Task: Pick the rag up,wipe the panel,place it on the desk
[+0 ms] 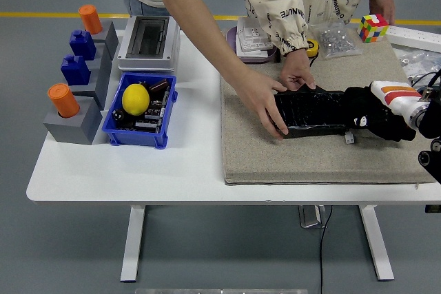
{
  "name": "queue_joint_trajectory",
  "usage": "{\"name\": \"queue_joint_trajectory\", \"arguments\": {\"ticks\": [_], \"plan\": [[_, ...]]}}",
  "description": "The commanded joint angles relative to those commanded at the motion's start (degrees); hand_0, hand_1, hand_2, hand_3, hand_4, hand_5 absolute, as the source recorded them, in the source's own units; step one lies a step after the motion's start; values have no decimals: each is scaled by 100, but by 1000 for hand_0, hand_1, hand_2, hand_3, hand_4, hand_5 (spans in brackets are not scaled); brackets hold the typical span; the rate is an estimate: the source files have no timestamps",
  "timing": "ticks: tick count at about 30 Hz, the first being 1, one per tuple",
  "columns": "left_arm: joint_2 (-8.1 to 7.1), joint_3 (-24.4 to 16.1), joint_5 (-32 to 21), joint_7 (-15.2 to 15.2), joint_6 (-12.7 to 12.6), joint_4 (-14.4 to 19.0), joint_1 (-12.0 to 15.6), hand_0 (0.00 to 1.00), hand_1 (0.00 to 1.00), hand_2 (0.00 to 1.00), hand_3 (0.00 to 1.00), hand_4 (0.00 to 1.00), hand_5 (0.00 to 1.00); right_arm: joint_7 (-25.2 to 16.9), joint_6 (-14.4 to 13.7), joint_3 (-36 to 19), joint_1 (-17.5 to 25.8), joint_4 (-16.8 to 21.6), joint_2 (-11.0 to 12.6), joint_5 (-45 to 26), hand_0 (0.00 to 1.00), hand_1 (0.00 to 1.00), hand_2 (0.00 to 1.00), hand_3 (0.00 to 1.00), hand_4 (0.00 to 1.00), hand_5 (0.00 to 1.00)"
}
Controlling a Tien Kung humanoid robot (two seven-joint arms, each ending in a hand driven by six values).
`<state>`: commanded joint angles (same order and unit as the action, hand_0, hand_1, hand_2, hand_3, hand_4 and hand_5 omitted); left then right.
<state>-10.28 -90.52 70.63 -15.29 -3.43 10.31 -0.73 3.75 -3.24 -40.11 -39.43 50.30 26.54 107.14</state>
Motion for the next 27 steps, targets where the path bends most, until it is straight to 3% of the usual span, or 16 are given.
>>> {"name": "queue_joint_trajectory", "arguments": {"ticks": [8,27], "plan": [[8,16,-12,14,3,0,-13,650,698,747,566,601,482,-6,6,-53,44,-5,79,15,307,452,497,496,772,225],[15,9,13,14,14,0,-27,650,697,747,567,599,478,-14,7,-83,-9,11,21,34,304,452,497,496,775,228]]}}
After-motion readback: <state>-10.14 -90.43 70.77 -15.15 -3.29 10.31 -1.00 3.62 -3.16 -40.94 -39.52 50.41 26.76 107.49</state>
